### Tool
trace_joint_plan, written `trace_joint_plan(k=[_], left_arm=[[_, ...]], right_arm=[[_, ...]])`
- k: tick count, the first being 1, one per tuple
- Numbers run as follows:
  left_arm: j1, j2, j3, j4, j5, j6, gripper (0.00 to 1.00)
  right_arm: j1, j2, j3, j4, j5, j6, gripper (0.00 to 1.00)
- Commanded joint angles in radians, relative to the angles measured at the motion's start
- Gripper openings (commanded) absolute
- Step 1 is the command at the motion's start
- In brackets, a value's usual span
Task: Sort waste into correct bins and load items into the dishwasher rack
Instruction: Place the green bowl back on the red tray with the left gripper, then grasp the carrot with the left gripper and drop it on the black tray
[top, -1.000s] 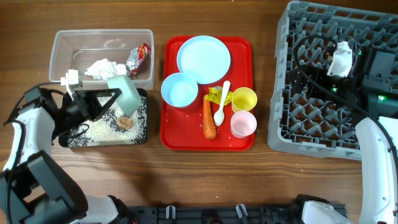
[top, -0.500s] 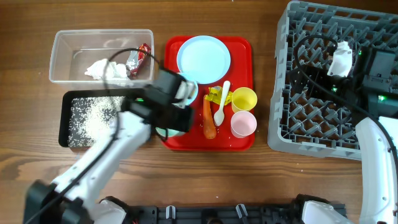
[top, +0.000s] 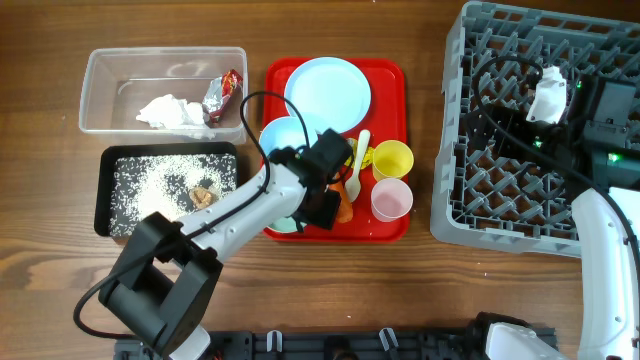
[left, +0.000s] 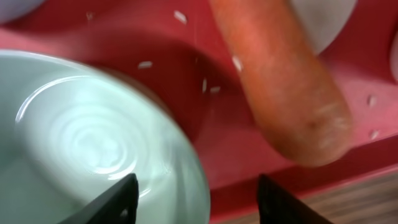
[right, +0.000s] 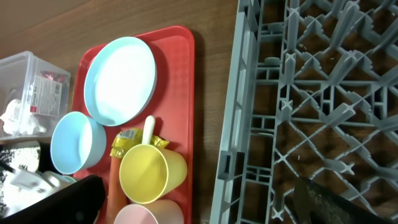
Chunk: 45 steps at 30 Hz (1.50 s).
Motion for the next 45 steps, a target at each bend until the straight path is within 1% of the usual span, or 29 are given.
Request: trace_joint_plan(k=[1, 4, 6, 9, 13, 22, 24, 26, 29, 33, 34, 38, 39, 42, 45], left_arm=[[0.025, 0.003, 0.181, -0.051, -0.013, -0.005, 0.66], [0.005, 0.003, 0.223, 0.005, -0.012, -0.005, 0.79], [-0.003, 0.005, 0.223, 0.021, -0.011, -0.005, 0.82], [-0.004, 0.014, 0.223, 0.041, -0.01, -0.015, 0.81], [-0.004, 0.112, 0.223, 0.072, -0.006, -0.077, 0.81], [-0.004, 0.206, 0.223, 0.086, -0.006, -0.093, 0.79], [-0.004, 0.244, 0.223, 0.095, -0.006, -0.103, 0.77], [-0.004, 0.246, 0.223, 0.099, -0.006, -0.103, 0.73], [-0.004, 0.246, 0.223, 0.101, -0.006, -0.103, 0.7], [-0.004, 0.247, 0.223, 0.108, -0.006, -0.103, 0.6], [-0.004, 0.247, 0.223, 0.109, -0.006, -0.103, 0.56], [-0.004, 0.247, 0.223, 0.109, -0.006, -0.103, 0.49], [-0.004, 0.247, 0.223, 0.109, -0.006, -0.103, 0.46], [-0.003, 0.247, 0.223, 0.11, -0.006, -0.103, 0.31], [-0.003, 0.244, 0.224, 0.111, -0.006, -0.103, 0.18]], right_arm=[[-0.002, 0.003, 0.014, 0.002, -0.016, 0.013, 1.0], [-0.002, 0.022, 0.014, 0.002, -0.016, 0.014, 0.99], [-0.002, 0.047, 0.014, 0.002, -0.016, 0.014, 1.0], [-0.002, 0.064, 0.014, 0.002, -0.017, 0.047, 1.0], [-0.002, 0.064, 0.014, 0.002, -0.016, 0.047, 1.0], [-0.002, 0.064, 0.014, 0.002, -0.016, 0.044, 1.0], [-0.002, 0.064, 0.014, 0.002, -0.016, 0.044, 1.0], [-0.002, 0.064, 0.014, 0.002, -0.016, 0.043, 1.0], [-0.002, 0.064, 0.014, 0.002, -0.016, 0.044, 1.0], [-0.002, 0.064, 0.014, 0.003, -0.016, 0.043, 1.0], [-0.002, 0.065, 0.014, 0.003, -0.016, 0.043, 1.0], [-0.002, 0.066, 0.014, 0.004, -0.016, 0.04, 0.99], [-0.002, 0.066, 0.014, 0.005, -0.016, 0.039, 1.0], [-0.002, 0.066, 0.014, 0.005, -0.016, 0.04, 1.0], [-0.002, 0.066, 0.014, 0.005, -0.016, 0.039, 1.0]])
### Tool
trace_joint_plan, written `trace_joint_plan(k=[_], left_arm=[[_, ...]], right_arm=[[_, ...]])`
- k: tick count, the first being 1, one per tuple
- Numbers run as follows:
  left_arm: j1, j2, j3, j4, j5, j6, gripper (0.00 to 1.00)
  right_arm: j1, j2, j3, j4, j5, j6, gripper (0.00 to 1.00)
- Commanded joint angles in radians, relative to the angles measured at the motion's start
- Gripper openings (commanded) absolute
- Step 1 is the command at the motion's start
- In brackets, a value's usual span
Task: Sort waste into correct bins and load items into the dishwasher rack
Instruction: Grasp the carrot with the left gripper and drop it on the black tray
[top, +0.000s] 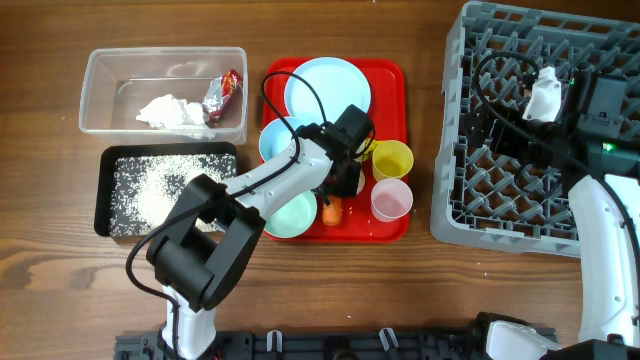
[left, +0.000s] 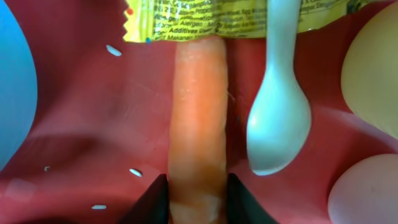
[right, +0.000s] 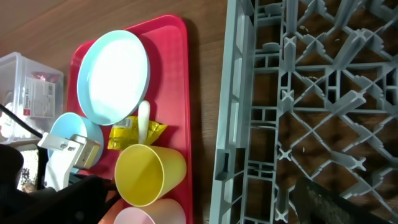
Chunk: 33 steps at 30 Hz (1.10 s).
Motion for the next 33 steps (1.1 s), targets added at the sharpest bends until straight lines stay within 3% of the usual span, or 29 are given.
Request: trace_joint_plan(k=[1, 11, 14, 21, 27, 30, 33], left_arm=[[-0.003, 0.0, 0.011, 0.002, -0.002, -0.001, 0.16], [0.026, -0.141, 0.169, -0.111, -0.007, 0.0, 0.11], [0.102, -0.227, 0.169, -0.161, -0.006, -0.001, 0.11], [0.489, -0.344, 0.169, -0.518, -0.105, -0.008, 0.11], [0.758, -0.34, 0.139, -0.639, -0.116, -0.008, 0.12], [0.865, -0.337, 0.05, -0.592, -0.116, -0.008, 0.11], [0.926, -0.335, -0.12, -0.417, -0.114, -0.033, 0.1]], right_arm=[[-0.002, 0.01, 0.014, 0.005, -0.016, 0.002, 1.0], [-0.002, 0.01, 0.014, 0.005, -0.016, 0.002, 1.0], [-0.002, 0.01, 0.014, 0.005, -0.016, 0.002, 1.0], [-0.002, 0.01, 0.014, 0.004, -0.016, 0.002, 1.0], [-0.002, 0.01, 0.014, 0.005, -0.016, 0.003, 1.0], [-0.002, 0.01, 0.014, 0.005, -0.016, 0.003, 1.0], [-0.002, 0.01, 0.014, 0.005, -0.016, 0.003, 1.0]])
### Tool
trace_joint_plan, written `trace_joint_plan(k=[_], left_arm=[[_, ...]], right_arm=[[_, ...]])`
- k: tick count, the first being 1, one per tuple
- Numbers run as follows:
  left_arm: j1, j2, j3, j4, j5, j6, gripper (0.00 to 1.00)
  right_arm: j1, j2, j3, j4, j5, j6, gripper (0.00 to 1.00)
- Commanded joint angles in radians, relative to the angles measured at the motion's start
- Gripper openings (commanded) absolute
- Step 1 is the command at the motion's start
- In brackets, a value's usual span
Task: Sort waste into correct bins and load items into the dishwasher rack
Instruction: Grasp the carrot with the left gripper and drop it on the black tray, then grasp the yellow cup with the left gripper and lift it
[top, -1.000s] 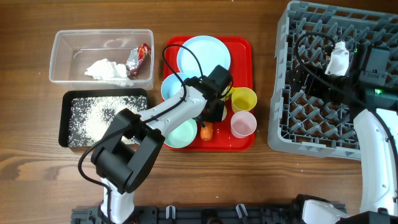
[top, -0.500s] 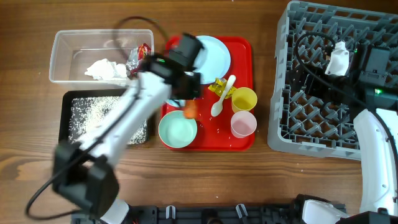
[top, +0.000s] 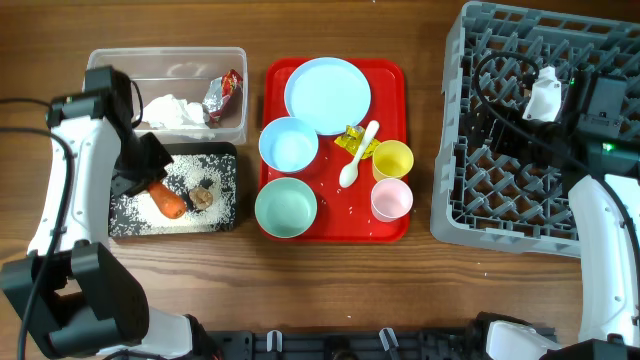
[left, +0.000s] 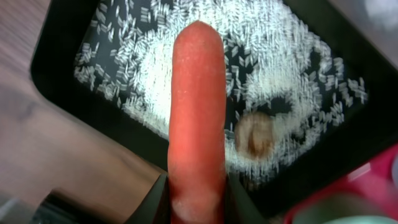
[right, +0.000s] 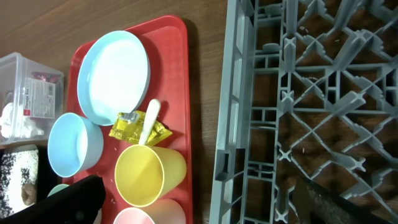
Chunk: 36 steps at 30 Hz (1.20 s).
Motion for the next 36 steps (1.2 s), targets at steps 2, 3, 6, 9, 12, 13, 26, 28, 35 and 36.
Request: trace_joint_plan(k=[2, 3, 6, 9, 12, 13, 26, 28, 35, 36], left_arm=[[0.036, -0.003, -0.193, 0.173, -0.005, -0.051, 0.1], [0.035, -0.003, -0.23, 0.226, -0.005, -0.055, 0.09], [0.035, -0.003, -0.277, 0.314, -0.006, -0.076, 0.12], [0.035, -0.003, -0.279, 0.322, -0.001, -0.08, 0.29], [0.035, -0.003, -0.279, 0.297, -0.002, -0.08, 0.43], [0.035, -0.003, -0.279, 0.29, -0.002, -0.079, 0.45], [-0.045, -0.343, -0.142, 0.153, 0.188, 0.063, 0.67], [-0.147, -0.412, -0.142, 0.182, 0.197, 0.059, 0.7], [-0.438, -0.378, -0.143, 0.32, 0.185, 0.058, 0.88], [-0.443, -0.361, -0.143, 0.321, 0.186, 0.051, 0.89]], right_arm=[[-0.002, 0.009, 0.014, -0.001, -0.016, 0.003, 1.0], [-0.002, 0.009, 0.014, -0.001, -0.016, 0.003, 1.0], [-0.002, 0.009, 0.014, -0.002, -0.016, 0.002, 1.0], [-0.002, 0.009, 0.014, -0.005, -0.016, 0.003, 1.0], [-0.002, 0.009, 0.014, -0.005, -0.016, 0.003, 1.0], [-0.002, 0.009, 0.014, -0.004, -0.016, 0.003, 1.0], [-0.002, 0.009, 0.014, 0.008, -0.214, -0.14, 1.0], [0.029, 0.009, 0.015, 0.008, -0.182, -0.126, 1.0], [0.297, 0.009, 0.286, -0.158, 0.24, 0.034, 1.0], [0.314, 0.009, 0.324, -0.184, 0.264, 0.034, 1.0]])
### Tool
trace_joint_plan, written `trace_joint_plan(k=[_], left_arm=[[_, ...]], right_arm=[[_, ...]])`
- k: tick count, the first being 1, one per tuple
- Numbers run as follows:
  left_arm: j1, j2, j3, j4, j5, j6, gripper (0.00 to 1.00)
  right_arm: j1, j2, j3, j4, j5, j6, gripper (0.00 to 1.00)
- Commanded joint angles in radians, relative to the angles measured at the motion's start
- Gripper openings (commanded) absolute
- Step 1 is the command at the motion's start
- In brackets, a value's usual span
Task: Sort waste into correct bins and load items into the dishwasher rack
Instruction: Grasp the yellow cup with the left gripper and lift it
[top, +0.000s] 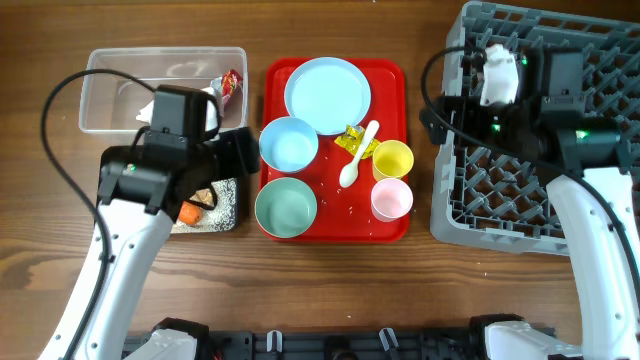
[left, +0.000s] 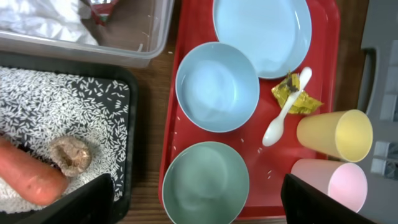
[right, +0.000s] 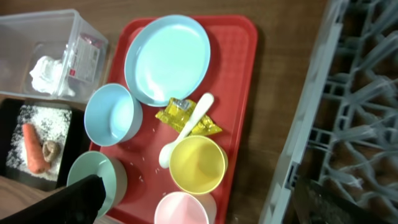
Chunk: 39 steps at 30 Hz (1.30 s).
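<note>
An orange carrot (left: 28, 177) lies on the rice in the black tray (left: 118, 93), beside a brown lump (left: 69, 154). My left gripper (left: 198, 202) is open and empty, high above the green bowl (left: 205, 183) on the red tray (top: 335, 238). That tray also carries a blue bowl (top: 289, 143), a blue plate (top: 327, 92), a yellow cup (top: 392, 158), a pink cup (top: 391, 199), a white spoon (top: 358, 155) and a yellow wrapper (right: 180, 115). My right gripper (right: 199, 205) is open and empty, above the gap between the tray and the grey dishwasher rack (top: 530, 200).
A clear bin (top: 115, 100) at the back left holds crumpled white paper (left: 37, 22) and a red wrapper (top: 225, 92). Loose rice grains dot the red tray. The left arm covers much of the black tray in the overhead view.
The carrot has left my left gripper and lies in the black tray. That gripper is now open and sits nearer the red tray. My right arm has moved left to the rack's left edge.
My left gripper was open by the carrot on the red tray, next to the green bowl. Then it was shut on the carrot there. Later it held the carrot over the black tray, where the carrot now lies, released. The right arm stayed over the rack until now.
</note>
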Motion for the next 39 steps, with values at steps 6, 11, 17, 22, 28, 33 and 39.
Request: trace_joint_plan(k=[6, 11, 17, 22, 28, 33, 39], left_arm=[[-0.072, 0.152, 0.01, 0.018, 0.005, -0.021, 0.98], [-0.146, 0.189, 0.01, 0.098, 0.004, -0.02, 1.0], [-0.15, 0.219, 0.009, 0.131, 0.004, -0.021, 1.0], [-0.15, 0.264, 0.009, 0.13, 0.001, -0.021, 1.0], [-0.189, 0.269, 0.009, 0.192, 0.005, -0.021, 1.0], [-0.257, 0.318, 0.009, 0.277, 0.005, -0.021, 1.0], [-0.261, 0.371, 0.009, 0.343, 0.043, -0.029, 1.0]], right_arm=[[0.057, 0.051, 0.145, -0.179, 0.191, 0.006, 1.0], [0.057, 0.196, 0.145, -0.205, -0.011, -0.039, 0.99], [0.17, 0.294, 0.126, -0.146, -0.005, -0.016, 0.86], [0.232, 0.303, 0.07, -0.1, 0.174, 0.108, 0.82], [0.229, 0.302, 0.07, -0.07, 0.212, 0.148, 0.81], [0.229, 0.302, 0.07, -0.056, 0.212, 0.147, 0.82], [0.229, 0.302, 0.07, -0.032, 0.212, 0.149, 0.82]])
